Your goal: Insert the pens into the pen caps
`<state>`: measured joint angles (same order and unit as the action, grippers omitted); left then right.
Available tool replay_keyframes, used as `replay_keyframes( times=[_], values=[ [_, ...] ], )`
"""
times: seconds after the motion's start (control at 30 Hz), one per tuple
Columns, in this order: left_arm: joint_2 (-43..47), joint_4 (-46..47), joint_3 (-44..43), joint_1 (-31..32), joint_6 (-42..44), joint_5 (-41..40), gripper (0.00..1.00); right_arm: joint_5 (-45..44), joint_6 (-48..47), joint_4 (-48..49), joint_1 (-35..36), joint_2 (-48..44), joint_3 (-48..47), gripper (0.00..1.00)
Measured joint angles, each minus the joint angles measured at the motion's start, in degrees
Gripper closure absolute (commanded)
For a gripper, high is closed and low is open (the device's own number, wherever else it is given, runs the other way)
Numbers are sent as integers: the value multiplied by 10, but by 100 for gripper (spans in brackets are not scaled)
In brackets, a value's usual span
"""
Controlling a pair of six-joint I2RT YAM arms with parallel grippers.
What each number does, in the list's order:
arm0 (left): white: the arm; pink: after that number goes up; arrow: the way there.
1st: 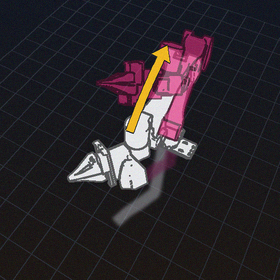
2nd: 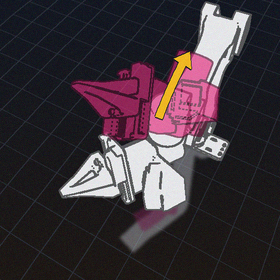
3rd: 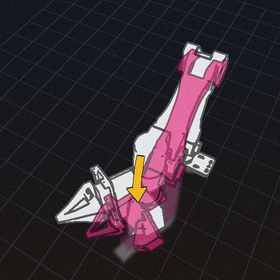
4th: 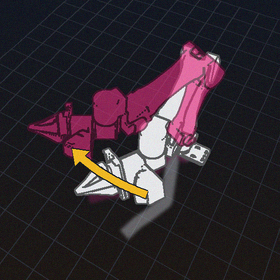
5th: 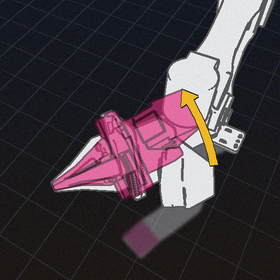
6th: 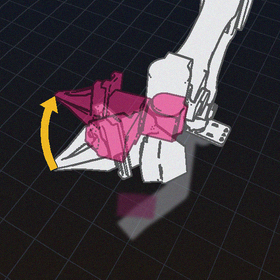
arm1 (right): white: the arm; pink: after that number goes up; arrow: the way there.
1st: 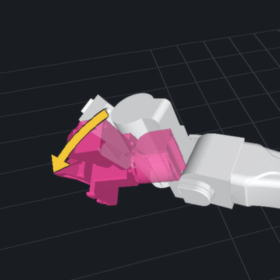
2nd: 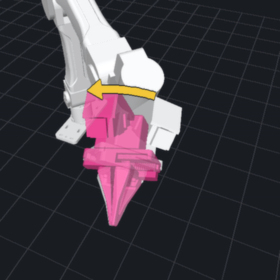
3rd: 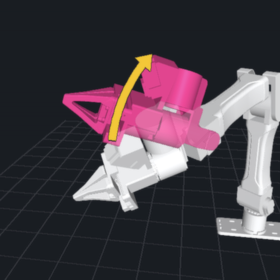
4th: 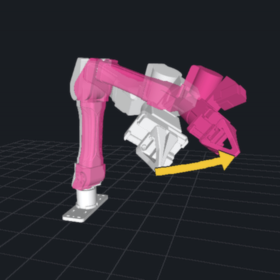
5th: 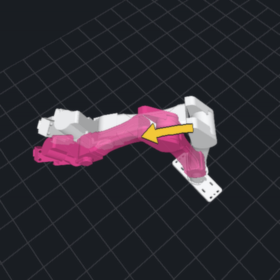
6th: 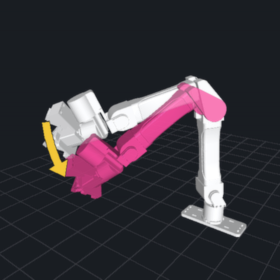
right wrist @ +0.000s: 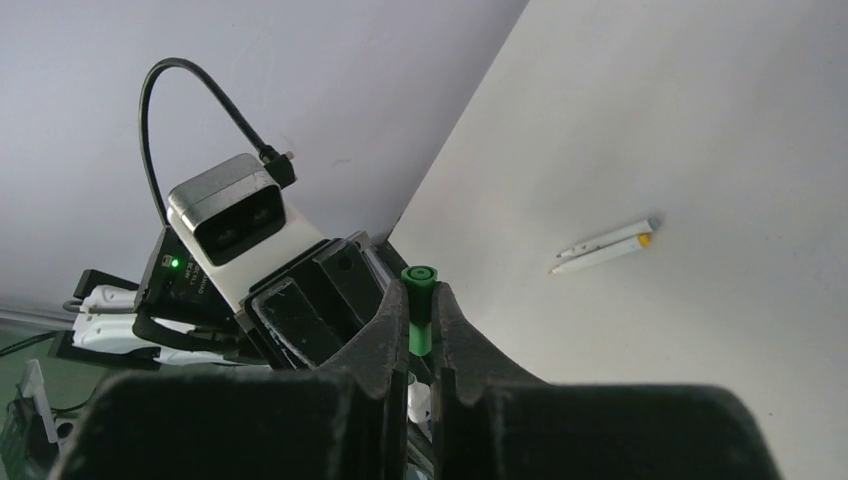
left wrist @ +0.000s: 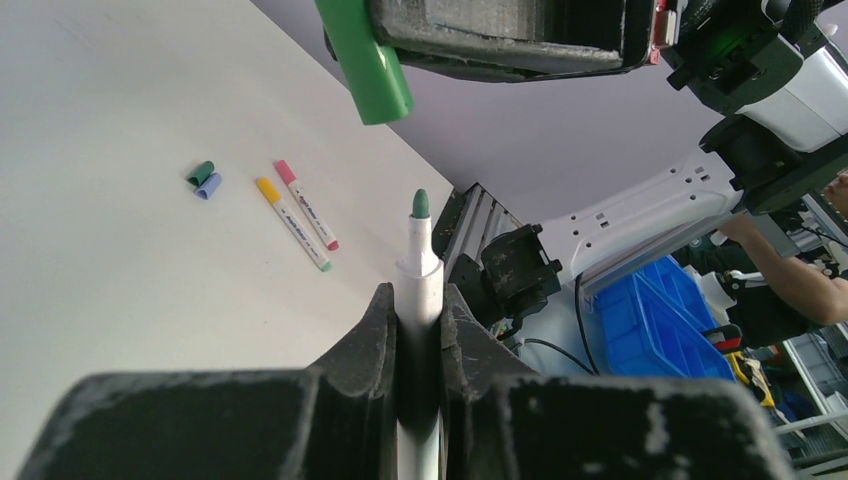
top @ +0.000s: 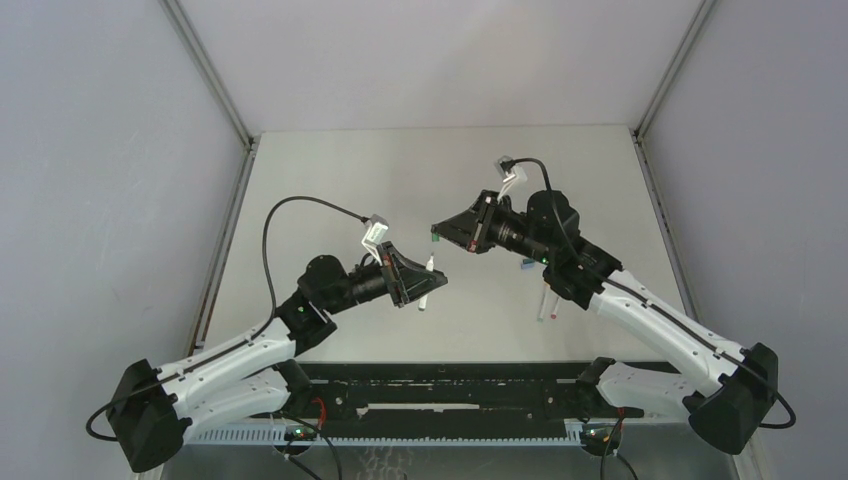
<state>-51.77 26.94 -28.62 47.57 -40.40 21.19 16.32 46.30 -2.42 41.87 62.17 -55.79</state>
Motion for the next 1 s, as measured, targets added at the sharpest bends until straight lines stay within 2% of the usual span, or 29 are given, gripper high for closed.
replay_keyframes(
  times=[1.0],
  values=[
    [9, -5, 0, 1, 0, -27, 100, 25, -1, 31, 24, -1, 28, 100]
  ],
)
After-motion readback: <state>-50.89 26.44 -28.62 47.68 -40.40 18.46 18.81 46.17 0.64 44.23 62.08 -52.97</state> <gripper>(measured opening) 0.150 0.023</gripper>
